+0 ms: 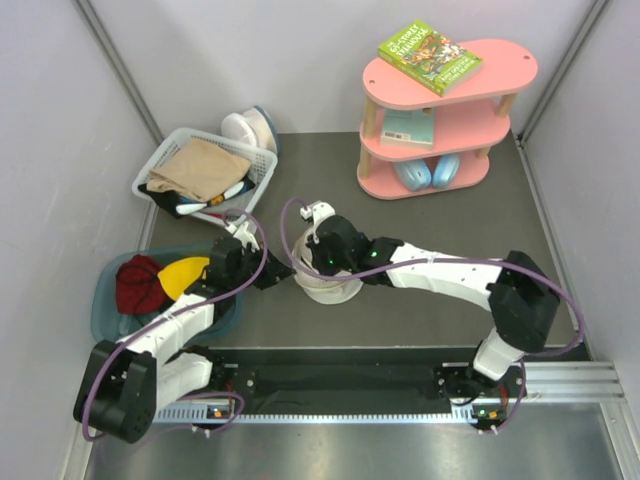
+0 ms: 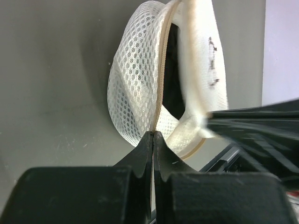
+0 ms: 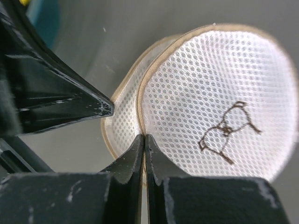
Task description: Unzip the laundry bag and remove the bra
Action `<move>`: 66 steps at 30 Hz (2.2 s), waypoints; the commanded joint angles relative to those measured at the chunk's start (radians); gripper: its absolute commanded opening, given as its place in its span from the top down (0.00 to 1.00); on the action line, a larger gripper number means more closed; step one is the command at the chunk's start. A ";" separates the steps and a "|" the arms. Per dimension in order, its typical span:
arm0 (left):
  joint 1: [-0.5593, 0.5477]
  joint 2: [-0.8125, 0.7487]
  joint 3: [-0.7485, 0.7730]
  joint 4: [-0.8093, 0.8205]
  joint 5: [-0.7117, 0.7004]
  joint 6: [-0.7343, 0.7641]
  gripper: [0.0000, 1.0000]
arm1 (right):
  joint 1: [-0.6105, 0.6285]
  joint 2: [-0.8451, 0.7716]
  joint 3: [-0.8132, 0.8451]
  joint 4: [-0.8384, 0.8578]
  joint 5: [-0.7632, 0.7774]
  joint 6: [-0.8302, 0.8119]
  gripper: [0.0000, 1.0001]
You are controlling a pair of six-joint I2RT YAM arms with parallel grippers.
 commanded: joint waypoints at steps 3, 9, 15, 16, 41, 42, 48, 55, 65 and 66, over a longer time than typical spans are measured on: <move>-0.004 -0.014 -0.004 -0.003 -0.021 0.017 1.00 | 0.005 -0.157 -0.029 -0.042 0.130 0.022 1.00; -0.004 -0.014 -0.013 -0.013 -0.029 0.023 1.00 | -0.001 -0.274 -0.072 -0.141 0.313 0.062 1.00; -0.004 -0.020 -0.016 -0.019 -0.035 0.029 1.00 | -0.022 -0.389 -0.138 -0.295 0.538 0.151 1.00; -0.004 -0.019 -0.018 -0.021 -0.035 0.031 1.00 | -0.033 -0.400 -0.145 -0.321 0.564 0.172 1.00; -0.004 -0.026 -0.012 -0.018 -0.038 0.043 1.00 | -0.197 -0.549 -0.193 -0.246 0.280 0.128 0.36; -0.004 -0.026 -0.012 -0.018 -0.036 0.041 1.00 | -0.199 -0.530 -0.196 -0.228 0.223 0.136 0.36; -0.003 -0.033 -0.007 -0.030 -0.039 0.043 1.00 | -0.196 -0.400 -0.186 -0.116 0.056 0.153 0.37; -0.004 -0.028 -0.008 -0.027 -0.041 0.043 1.00 | -0.167 -0.284 -0.143 0.015 -0.060 0.170 0.39; -0.004 -0.033 -0.004 -0.026 -0.035 0.044 1.00 | -0.116 0.026 0.064 -0.004 -0.115 0.243 0.41; -0.004 -0.033 -0.004 -0.026 -0.033 0.046 1.00 | -0.115 0.040 0.074 -0.004 -0.123 0.245 0.42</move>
